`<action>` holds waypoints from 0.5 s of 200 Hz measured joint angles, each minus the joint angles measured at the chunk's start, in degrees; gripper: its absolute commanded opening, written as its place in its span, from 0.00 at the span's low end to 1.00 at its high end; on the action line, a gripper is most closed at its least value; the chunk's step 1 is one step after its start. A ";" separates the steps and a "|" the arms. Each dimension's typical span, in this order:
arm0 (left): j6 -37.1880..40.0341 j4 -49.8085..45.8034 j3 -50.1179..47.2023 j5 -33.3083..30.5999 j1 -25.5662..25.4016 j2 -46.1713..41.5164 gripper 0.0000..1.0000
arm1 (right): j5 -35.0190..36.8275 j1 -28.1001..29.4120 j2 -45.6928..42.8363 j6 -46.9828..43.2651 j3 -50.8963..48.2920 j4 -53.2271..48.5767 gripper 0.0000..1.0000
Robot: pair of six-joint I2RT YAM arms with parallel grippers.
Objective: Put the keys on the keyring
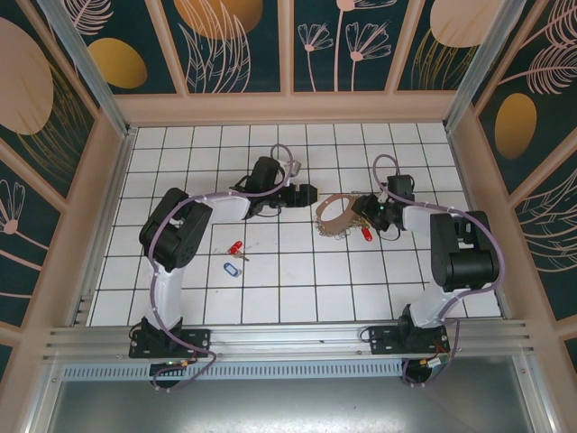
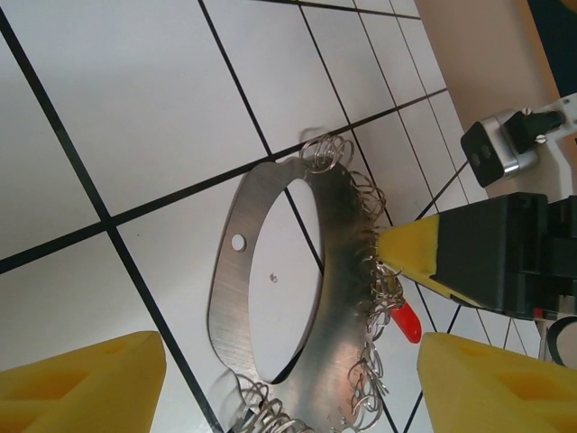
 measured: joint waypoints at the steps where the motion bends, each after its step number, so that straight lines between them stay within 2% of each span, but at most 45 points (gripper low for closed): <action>1: 0.00 -0.02 0.02 0.02 -0.02 0.04 0.72 | -0.09 0.00 0.00 0.00 -0.02 0.20 0.48; 19: 0.00 -0.61 0.92 0.31 -0.17 1.05 0.72 | -1.73 0.02 0.46 0.09 -0.70 2.19 0.41; 64: 0.00 -1.25 3.02 0.92 -0.74 3.02 0.68 | -4.81 -0.52 2.12 -0.09 -1.40 5.66 0.36; 71: 0.00 -1.25 3.34 0.96 -0.87 3.50 0.67 | -5.20 -0.61 2.32 -0.11 -1.42 6.14 0.32; 100: 0.00 -1.62 3.87 1.33 -1.16 5.22 0.67 | -6.80 -0.81 3.37 -0.70 -1.75 8.61 0.31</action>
